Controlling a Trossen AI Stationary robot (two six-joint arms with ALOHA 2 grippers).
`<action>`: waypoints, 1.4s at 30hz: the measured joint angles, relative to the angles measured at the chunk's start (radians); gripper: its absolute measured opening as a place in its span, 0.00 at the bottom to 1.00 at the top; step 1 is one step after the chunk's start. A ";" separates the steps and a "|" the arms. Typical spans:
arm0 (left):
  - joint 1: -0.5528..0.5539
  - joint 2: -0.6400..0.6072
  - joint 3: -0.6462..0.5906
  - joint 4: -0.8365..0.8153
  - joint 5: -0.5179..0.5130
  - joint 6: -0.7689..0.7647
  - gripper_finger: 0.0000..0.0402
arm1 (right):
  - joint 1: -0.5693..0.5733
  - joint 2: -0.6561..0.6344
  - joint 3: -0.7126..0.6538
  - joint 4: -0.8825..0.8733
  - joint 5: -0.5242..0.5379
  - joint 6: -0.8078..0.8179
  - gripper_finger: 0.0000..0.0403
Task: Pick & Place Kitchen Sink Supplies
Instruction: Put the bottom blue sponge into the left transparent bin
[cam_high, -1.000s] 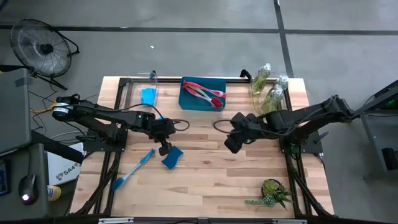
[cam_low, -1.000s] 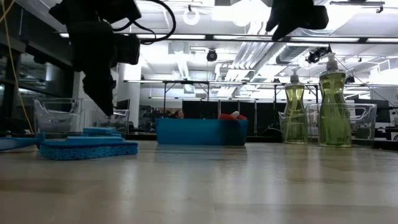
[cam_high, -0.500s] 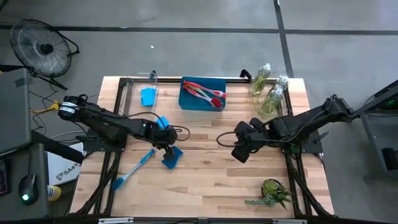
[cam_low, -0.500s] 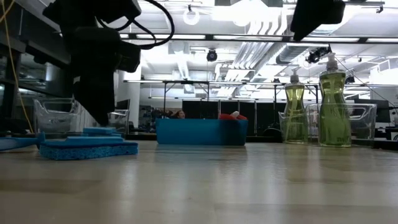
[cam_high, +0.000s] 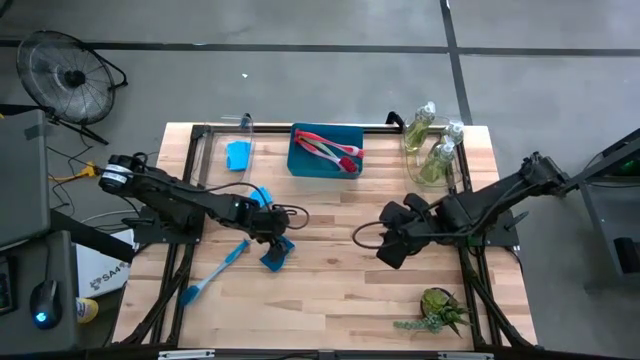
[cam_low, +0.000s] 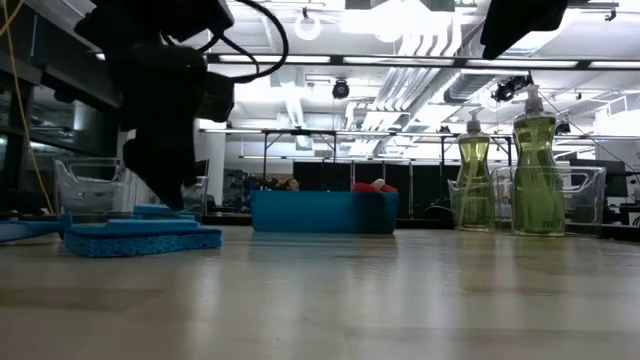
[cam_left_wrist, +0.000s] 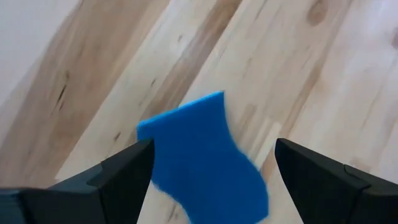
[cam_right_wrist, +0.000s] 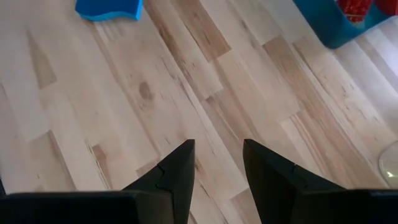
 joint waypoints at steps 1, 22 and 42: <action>0.000 0.009 0.000 -0.009 0.002 -0.001 0.82 | 0.004 0.000 0.000 -0.002 0.006 0.000 0.32; 0.000 0.068 0.004 -0.051 0.058 -0.094 0.82 | 0.012 -0.001 0.000 -0.014 -0.008 0.029 0.32; -0.002 0.225 0.012 -0.083 0.011 -0.057 0.76 | 0.012 -0.001 0.000 -0.014 -0.008 0.046 0.32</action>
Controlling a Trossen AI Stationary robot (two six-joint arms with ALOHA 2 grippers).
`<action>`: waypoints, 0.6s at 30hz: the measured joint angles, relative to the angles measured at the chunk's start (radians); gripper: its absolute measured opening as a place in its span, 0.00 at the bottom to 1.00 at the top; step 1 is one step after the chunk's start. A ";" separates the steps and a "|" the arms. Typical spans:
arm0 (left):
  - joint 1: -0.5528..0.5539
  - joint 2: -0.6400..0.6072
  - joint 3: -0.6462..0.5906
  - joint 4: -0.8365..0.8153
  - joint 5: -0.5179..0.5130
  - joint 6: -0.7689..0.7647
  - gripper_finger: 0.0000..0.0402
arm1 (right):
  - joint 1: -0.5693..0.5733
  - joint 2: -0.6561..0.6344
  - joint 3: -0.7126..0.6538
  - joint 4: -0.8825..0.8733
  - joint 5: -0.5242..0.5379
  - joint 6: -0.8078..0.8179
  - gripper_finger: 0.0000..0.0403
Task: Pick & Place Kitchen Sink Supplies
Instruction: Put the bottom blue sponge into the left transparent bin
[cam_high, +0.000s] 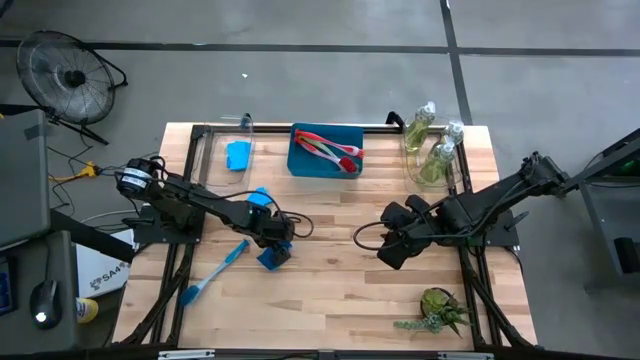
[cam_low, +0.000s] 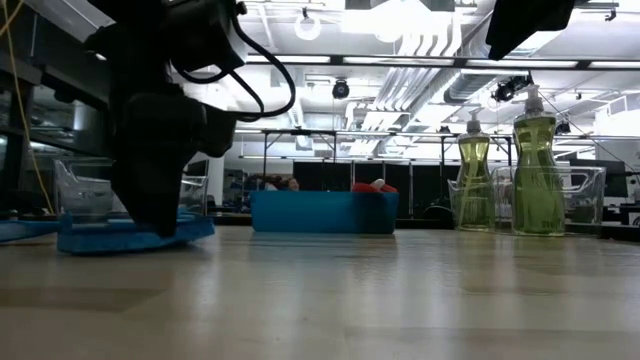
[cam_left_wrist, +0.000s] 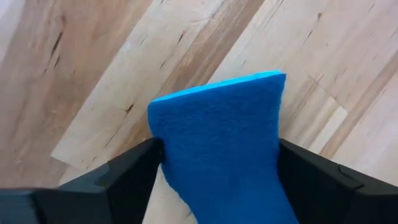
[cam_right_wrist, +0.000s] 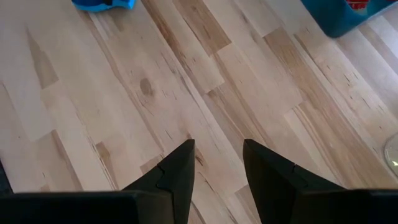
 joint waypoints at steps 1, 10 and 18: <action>0.000 0.000 0.000 -0.003 -0.005 0.000 0.73 | 0.000 0.000 0.000 0.000 0.000 0.000 0.32; 0.001 0.002 -0.002 -0.019 -0.027 0.000 0.48 | 0.000 0.000 0.000 0.000 0.008 0.000 0.32; 0.003 0.010 0.027 -0.070 -0.020 0.007 0.29 | 0.000 0.000 0.000 0.000 0.016 -0.001 0.32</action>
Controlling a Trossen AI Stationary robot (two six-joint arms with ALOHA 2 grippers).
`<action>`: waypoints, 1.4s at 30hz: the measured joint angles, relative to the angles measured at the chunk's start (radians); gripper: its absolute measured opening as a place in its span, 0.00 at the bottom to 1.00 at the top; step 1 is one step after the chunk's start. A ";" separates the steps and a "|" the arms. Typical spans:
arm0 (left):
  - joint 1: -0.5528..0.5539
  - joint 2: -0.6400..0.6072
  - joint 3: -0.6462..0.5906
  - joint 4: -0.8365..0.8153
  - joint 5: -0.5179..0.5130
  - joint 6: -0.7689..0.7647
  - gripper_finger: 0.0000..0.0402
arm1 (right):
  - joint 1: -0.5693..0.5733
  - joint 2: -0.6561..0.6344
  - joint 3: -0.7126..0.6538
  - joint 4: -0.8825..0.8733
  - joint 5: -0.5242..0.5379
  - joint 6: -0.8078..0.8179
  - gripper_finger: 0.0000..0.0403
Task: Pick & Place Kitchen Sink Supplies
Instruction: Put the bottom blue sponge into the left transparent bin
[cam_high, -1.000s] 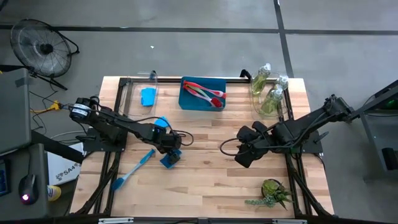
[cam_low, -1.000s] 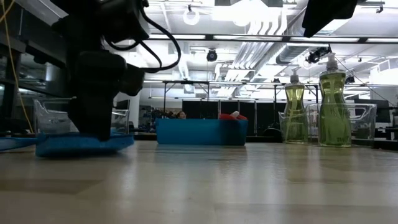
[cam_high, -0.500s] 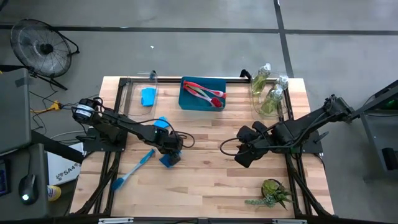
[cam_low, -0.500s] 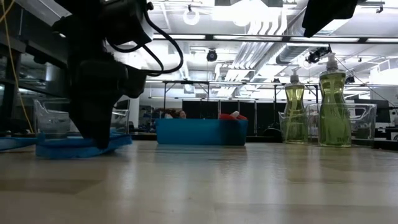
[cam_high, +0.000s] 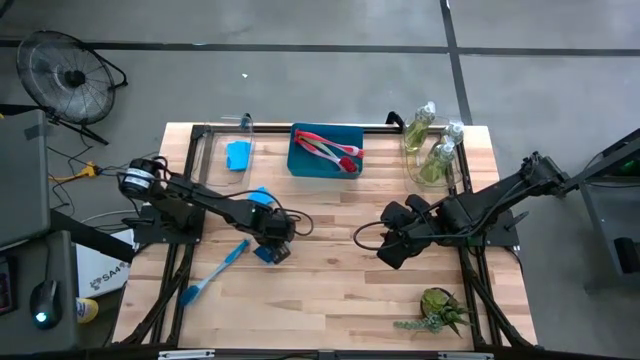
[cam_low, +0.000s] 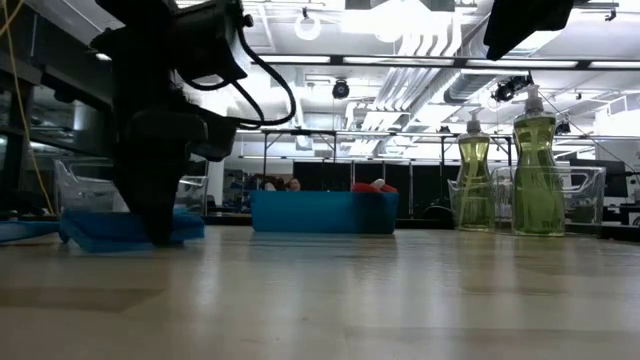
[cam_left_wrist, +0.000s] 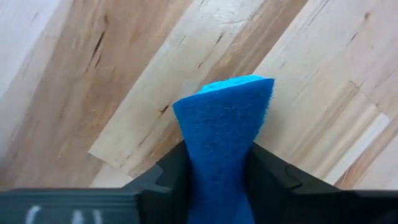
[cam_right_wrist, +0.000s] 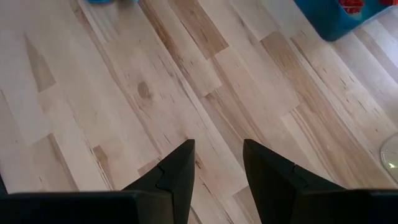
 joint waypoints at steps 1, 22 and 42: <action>0.000 0.003 0.017 -0.017 0.001 0.015 0.28 | 0.000 0.000 0.000 0.000 0.000 0.000 0.32; 0.011 0.007 0.350 -0.244 0.032 0.258 0.24 | 0.000 0.000 0.000 0.000 -0.001 -0.008 0.32; 0.148 -0.079 0.408 0.541 0.424 0.690 0.24 | 0.007 0.001 0.001 0.182 0.053 -0.196 0.32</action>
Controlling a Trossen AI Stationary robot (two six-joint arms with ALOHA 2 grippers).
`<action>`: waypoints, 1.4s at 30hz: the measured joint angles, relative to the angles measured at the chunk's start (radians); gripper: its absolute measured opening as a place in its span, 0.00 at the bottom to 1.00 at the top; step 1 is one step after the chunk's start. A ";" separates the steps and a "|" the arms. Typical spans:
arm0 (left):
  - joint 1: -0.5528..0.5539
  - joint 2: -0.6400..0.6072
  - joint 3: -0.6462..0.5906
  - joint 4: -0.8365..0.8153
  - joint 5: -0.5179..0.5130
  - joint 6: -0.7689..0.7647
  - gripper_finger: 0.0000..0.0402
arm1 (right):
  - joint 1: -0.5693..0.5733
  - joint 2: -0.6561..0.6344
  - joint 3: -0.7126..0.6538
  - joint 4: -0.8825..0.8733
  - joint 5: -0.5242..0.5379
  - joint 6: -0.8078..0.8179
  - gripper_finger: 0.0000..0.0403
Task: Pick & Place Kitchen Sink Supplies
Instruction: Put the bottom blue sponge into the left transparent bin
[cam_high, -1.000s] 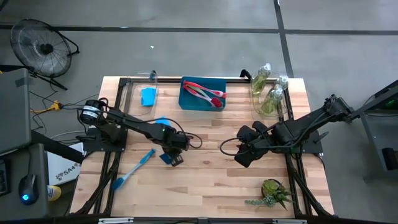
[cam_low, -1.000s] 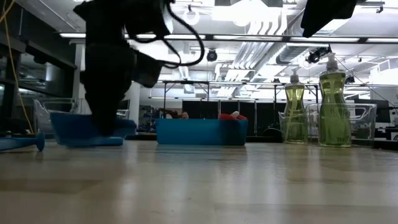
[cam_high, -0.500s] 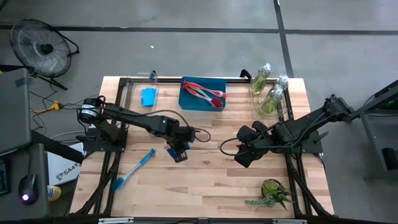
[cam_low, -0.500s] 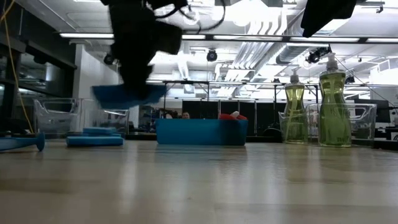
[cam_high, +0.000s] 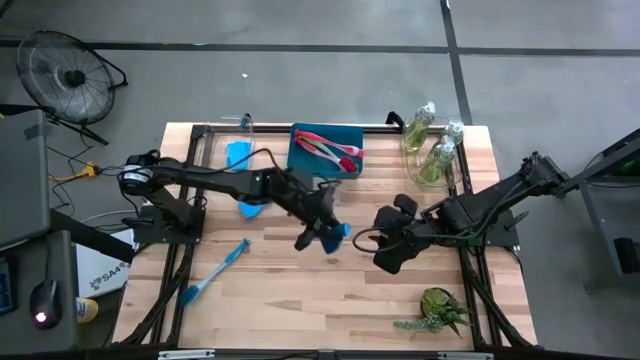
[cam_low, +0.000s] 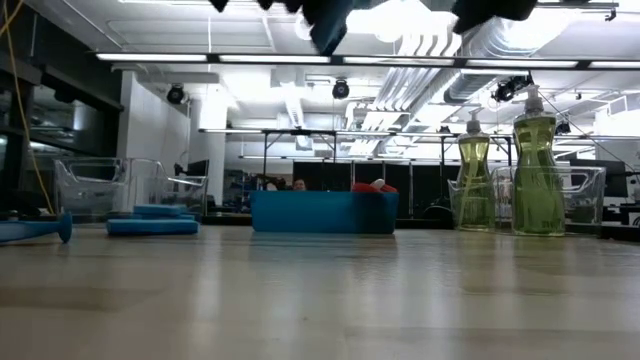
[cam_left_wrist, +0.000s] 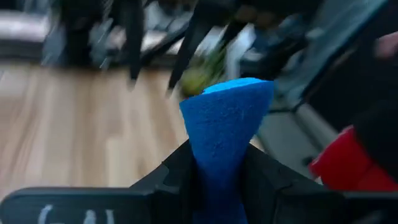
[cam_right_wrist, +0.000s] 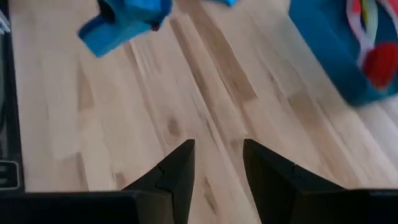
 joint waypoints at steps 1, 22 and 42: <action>0.005 0.000 0.000 0.039 0.038 0.002 0.24 | 0.000 0.000 0.000 0.019 0.009 -0.027 0.32; 0.043 0.006 0.000 0.053 0.314 0.100 0.24 | 0.000 -0.078 0.000 0.386 -0.036 -0.626 0.32; 0.048 0.006 0.000 0.056 0.384 0.108 0.24 | -0.037 -0.012 0.000 0.613 -0.149 -1.171 0.32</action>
